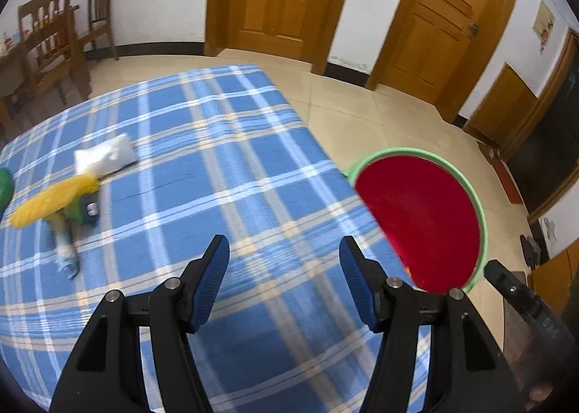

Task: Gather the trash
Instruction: 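Move both tools back over the table toward the corn toy and blue hook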

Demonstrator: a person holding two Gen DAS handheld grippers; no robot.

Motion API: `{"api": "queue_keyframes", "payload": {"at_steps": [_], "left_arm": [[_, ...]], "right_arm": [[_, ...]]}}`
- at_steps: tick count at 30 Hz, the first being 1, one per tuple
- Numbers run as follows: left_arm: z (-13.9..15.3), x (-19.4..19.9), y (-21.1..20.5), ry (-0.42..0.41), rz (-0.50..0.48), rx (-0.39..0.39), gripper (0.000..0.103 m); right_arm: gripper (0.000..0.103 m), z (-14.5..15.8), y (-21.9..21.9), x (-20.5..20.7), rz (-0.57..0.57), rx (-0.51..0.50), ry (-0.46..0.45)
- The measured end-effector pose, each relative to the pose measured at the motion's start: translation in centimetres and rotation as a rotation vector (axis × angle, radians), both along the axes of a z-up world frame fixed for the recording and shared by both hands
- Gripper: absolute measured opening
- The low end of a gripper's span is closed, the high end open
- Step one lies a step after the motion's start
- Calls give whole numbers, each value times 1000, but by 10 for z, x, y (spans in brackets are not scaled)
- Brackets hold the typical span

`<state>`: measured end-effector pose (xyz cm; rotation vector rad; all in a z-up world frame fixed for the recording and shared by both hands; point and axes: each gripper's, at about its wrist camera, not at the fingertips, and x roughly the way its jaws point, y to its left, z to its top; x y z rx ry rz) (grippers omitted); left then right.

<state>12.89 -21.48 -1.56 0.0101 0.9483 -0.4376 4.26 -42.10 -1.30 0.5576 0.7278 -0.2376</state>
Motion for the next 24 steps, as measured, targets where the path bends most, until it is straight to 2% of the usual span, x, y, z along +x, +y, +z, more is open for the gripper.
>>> {"api": "queue_keyframes", "payload": {"at_steps": [19, 24], "left_arm": [[-12, 25, 93, 1, 215, 26, 63], [-16, 31, 114, -14, 275, 54, 63]], "right_arm": [[52, 6, 24, 5, 41, -23, 6], [52, 5, 29, 8, 48, -28, 14]]}}
